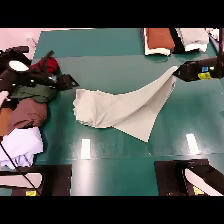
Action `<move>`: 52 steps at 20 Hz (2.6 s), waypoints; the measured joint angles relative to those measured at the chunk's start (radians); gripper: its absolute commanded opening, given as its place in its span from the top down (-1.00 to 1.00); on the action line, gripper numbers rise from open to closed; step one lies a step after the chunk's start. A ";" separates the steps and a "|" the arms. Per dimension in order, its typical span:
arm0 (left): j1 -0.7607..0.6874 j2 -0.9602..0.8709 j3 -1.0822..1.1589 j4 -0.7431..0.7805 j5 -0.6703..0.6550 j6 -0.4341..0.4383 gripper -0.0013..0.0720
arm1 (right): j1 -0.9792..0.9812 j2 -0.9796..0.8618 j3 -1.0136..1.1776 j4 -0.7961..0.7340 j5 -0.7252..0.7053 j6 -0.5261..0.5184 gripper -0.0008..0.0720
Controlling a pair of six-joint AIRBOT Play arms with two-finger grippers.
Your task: Fold the shirts.
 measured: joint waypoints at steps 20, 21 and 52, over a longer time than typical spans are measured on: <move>-0.055 0.557 0.586 0.286 0.096 -0.145 0.90 | -0.014 0.148 0.426 -0.070 -0.040 -0.004 0.94; -0.054 0.612 0.607 0.294 0.111 -0.145 0.90 | -0.027 0.156 0.468 -0.077 -0.025 -0.004 0.94; 0.070 0.047 0.268 0.320 -0.088 -0.189 -0.67 | -0.166 -0.535 0.428 -0.056 0.166 -0.053 -0.06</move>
